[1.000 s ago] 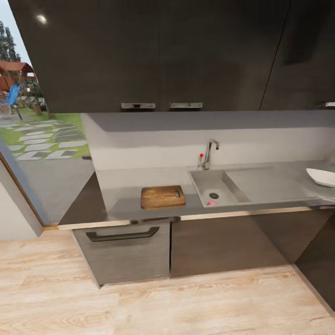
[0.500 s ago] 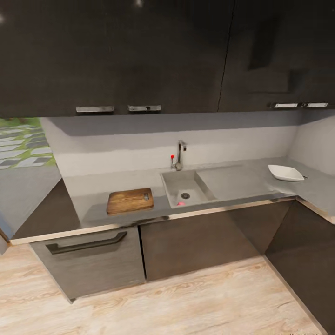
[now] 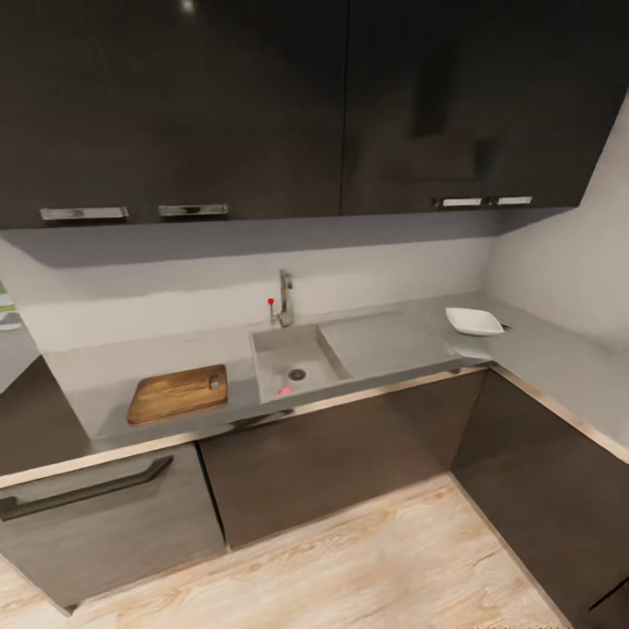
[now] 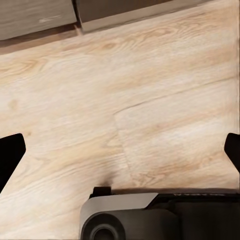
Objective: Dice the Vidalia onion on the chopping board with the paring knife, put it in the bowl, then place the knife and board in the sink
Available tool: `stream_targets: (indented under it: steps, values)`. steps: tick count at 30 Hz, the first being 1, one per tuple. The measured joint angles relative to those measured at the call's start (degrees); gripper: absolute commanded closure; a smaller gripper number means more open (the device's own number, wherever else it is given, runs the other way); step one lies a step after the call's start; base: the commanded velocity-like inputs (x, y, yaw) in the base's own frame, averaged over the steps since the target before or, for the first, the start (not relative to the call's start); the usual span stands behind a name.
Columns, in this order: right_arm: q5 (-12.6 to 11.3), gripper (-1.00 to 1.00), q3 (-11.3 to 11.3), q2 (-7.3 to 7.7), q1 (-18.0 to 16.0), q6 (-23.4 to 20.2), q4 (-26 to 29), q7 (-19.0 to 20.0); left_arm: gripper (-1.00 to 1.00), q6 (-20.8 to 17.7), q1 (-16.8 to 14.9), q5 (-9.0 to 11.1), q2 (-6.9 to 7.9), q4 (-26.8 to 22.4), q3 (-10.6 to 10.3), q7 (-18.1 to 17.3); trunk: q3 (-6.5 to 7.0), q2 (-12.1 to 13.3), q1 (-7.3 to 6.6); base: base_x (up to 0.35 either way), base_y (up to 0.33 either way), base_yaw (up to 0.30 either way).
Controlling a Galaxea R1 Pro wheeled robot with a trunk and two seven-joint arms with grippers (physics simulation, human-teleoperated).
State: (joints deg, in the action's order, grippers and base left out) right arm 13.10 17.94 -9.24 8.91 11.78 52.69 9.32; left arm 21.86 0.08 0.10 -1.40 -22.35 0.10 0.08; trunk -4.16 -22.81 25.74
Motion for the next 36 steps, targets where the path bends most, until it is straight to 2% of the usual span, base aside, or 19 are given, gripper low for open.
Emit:
stream_targets:
  steps: [5,14,23,36]
  values:
    - [0.0,-1.00,0.0,0.01,0.0,0.0,0.0,0.0,-1.00,0.0,0.0,0.0,0.00,0.0,0.0,0.0,0.27,0.0,0.00,0.020,-0.146,-0.216]
    - [0.0,-1.00,0.0,0.02,0.0,0.0,0.0,0.0,-1.00,0.0,0.0,0.1,0.00,0.1,0.0,-0.3,0.77,0.0,0.01,-0.059,0.236,-0.222]
    - [0.0,-1.00,0.0,0.02,0.0,0.0,0.0,0.0,-1.00,0.0,0.0,0.1,0.00,0.1,-0.1,-0.4,1.26,0.0,-0.01,0.155,0.277,-0.228]
    - [0.0,-1.00,0.0,0.01,0.0,0.0,0.0,0.0,-1.00,0.0,0.0,0.0,-0.01,0.1,-0.2,-0.4,1.97,0.0,0.01,0.017,0.020,-0.232]
